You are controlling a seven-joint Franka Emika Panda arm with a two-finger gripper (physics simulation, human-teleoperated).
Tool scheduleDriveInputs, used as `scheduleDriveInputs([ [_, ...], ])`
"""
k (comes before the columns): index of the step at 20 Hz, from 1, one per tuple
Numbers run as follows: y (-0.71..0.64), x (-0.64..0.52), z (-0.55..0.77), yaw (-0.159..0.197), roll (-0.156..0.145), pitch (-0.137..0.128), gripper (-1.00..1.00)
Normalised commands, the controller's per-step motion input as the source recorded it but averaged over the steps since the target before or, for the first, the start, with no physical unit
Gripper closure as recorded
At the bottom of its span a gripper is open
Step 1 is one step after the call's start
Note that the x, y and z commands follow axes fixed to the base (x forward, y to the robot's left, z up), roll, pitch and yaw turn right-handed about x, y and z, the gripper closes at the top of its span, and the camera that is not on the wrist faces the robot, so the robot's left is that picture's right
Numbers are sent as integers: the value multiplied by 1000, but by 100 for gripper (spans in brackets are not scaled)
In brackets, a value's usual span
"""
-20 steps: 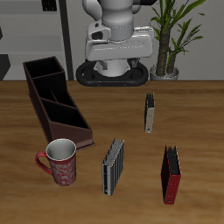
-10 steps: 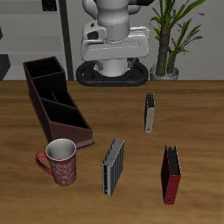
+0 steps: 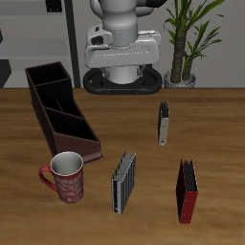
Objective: Place the red mug into the right desk caddy's right compartment
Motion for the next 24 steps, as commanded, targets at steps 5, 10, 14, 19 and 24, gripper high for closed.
scheduleDriveInputs([
  [5, -165, 118, -37, 2, -11, 19, -100],
  [10, -324, 238, -16, 37, 43, 29, -100],
  [14, -474, 273, 30, 12, -37, -18, -100],
  [19, -468, 213, 45, -47, -59, -30, -100],
  [24, -491, 210, 56, -12, -37, -28, -100],
])
